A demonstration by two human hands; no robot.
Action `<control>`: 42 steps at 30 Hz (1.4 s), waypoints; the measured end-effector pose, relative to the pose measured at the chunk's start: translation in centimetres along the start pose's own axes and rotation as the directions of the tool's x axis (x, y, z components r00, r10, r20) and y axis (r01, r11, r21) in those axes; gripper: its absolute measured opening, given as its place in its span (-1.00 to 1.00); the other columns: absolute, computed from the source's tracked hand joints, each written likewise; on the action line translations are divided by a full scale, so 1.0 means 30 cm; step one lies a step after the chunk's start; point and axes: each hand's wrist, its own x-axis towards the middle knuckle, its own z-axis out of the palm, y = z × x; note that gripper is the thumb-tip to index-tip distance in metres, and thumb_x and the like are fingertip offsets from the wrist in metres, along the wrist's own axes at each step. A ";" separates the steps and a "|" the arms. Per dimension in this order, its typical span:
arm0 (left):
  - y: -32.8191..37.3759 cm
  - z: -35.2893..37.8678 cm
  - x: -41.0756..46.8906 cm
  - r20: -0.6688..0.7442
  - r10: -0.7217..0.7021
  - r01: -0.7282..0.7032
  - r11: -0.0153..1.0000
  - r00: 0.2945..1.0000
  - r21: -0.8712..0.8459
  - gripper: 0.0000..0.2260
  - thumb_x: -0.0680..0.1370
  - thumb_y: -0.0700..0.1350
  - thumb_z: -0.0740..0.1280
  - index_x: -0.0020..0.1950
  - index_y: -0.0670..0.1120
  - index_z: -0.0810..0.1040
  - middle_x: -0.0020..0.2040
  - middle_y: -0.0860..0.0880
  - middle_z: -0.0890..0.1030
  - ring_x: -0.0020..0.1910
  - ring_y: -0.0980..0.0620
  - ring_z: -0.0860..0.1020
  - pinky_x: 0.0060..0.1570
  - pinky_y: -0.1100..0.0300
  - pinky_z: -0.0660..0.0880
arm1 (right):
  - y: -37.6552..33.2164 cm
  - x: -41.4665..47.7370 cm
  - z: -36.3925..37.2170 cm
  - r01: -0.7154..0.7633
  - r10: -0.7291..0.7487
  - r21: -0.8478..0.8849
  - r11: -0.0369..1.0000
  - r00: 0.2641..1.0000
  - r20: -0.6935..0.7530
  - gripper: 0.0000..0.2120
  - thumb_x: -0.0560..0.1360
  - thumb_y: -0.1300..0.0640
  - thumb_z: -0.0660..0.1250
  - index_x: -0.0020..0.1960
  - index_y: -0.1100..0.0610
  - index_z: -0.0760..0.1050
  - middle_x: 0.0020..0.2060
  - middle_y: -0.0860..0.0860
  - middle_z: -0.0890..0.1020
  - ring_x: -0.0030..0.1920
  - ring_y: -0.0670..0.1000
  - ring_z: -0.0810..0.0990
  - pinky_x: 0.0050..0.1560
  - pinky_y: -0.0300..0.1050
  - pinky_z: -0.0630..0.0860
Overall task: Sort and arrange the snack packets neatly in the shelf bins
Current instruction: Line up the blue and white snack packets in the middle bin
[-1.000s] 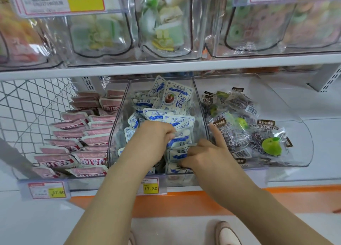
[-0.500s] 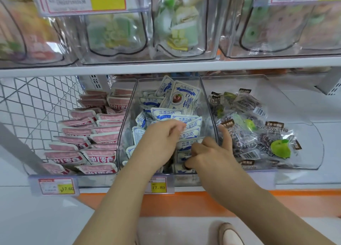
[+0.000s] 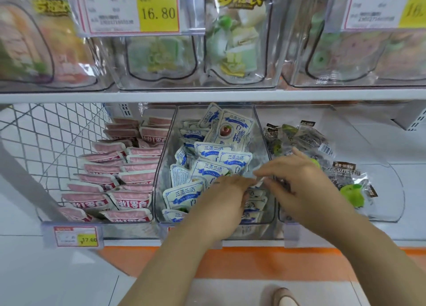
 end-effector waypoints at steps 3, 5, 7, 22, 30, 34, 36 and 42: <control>0.004 0.021 -0.029 -0.017 0.024 -0.022 0.995 1.000 0.102 -0.55 0.59 -0.23 0.13 0.46 0.05 0.21 0.39 0.02 0.35 0.37 -0.01 0.24 0.22 0.04 0.37 | 0.006 0.045 0.007 -0.041 0.048 -0.100 0.994 0.996 0.074 -0.75 0.46 0.30 0.35 0.07 0.06 0.63 -0.02 -0.04 0.68 0.06 0.04 0.61 0.42 0.08 0.02; 0.004 0.024 -0.042 -0.026 0.048 -0.045 0.993 0.998 0.111 -0.54 0.59 -0.22 0.13 0.47 0.03 0.17 0.41 0.06 0.30 0.38 0.00 0.21 0.19 0.01 0.41 | -0.001 0.102 0.013 -0.007 0.038 -0.163 0.987 0.981 0.189 -0.75 0.53 0.21 0.28 0.16 0.03 0.58 0.09 -0.05 0.64 0.15 -0.02 0.56 0.47 -0.01 -0.07; 0.001 0.024 -0.047 -0.002 0.062 -0.061 0.991 0.998 0.117 -0.52 0.60 -0.18 0.13 0.50 0.01 0.10 0.47 0.08 0.21 0.44 0.02 0.11 0.32 0.04 0.30 | -0.014 0.173 0.028 0.036 0.029 -0.215 0.976 0.957 0.290 -0.71 0.57 0.13 0.21 0.27 0.00 0.50 0.20 -0.08 0.58 0.20 -0.05 0.53 0.46 -0.06 0.04; -0.006 -0.010 -0.072 0.104 0.006 -0.013 0.998 0.995 0.060 -0.47 0.63 -0.16 0.11 0.54 0.06 -0.04 0.54 0.15 0.01 0.51 0.04 -0.01 0.46 0.06 0.12 | 0.014 0.333 0.098 0.101 0.089 -0.401 0.910 0.899 0.429 -0.92 0.51 0.12 0.30 -0.15 0.08 0.43 -0.18 0.02 0.58 -0.19 0.03 0.52 -0.18 -0.16 0.38; -0.011 -0.005 -0.073 0.087 0.015 -0.020 0.998 0.996 0.058 -0.46 0.62 -0.21 0.10 0.54 0.06 -0.02 0.54 0.15 0.04 0.50 0.04 0.04 0.44 0.09 0.14 | 0.006 0.327 0.059 0.380 -0.167 -0.526 0.761 0.898 0.407 -0.67 0.37 0.35 0.35 0.02 0.00 0.60 -0.17 -0.03 0.65 -0.13 0.06 0.56 -0.08 -0.14 0.41; -0.017 -0.004 -0.068 0.093 0.012 -0.018 0.998 0.996 0.054 -0.47 0.62 -0.20 0.11 0.54 0.06 0.00 0.54 0.15 0.02 0.51 0.03 0.04 0.44 0.06 0.16 | -0.003 0.311 0.080 0.270 0.015 -0.525 0.807 0.880 0.475 -0.75 0.47 0.28 0.27 0.03 0.02 0.59 -0.18 0.00 0.65 -0.18 0.04 0.59 -0.24 -0.19 0.39; -0.019 -0.006 -0.066 0.091 0.008 -0.013 0.999 0.996 0.050 -0.49 0.63 -0.17 0.10 0.54 0.06 0.01 0.54 0.14 0.03 0.51 0.03 0.04 0.44 0.06 0.16 | 0.009 0.329 0.091 0.206 0.043 -0.497 0.843 0.896 0.443 -0.79 0.48 0.26 0.26 -0.01 0.02 0.58 -0.23 -0.02 0.63 -0.22 0.04 0.57 -0.26 -0.18 0.43; -0.021 -0.021 -0.069 0.051 -0.004 0.003 1.000 0.999 0.030 -0.54 0.64 -0.08 0.07 0.53 0.04 0.04 0.54 0.15 0.02 0.49 0.03 0.11 0.41 0.05 0.20 | 0.013 0.334 0.130 0.128 0.122 -0.522 0.843 0.900 0.419 -0.83 0.47 0.27 0.26 -0.05 0.07 0.56 -0.24 0.02 0.60 -0.21 0.06 0.56 -0.24 -0.15 0.47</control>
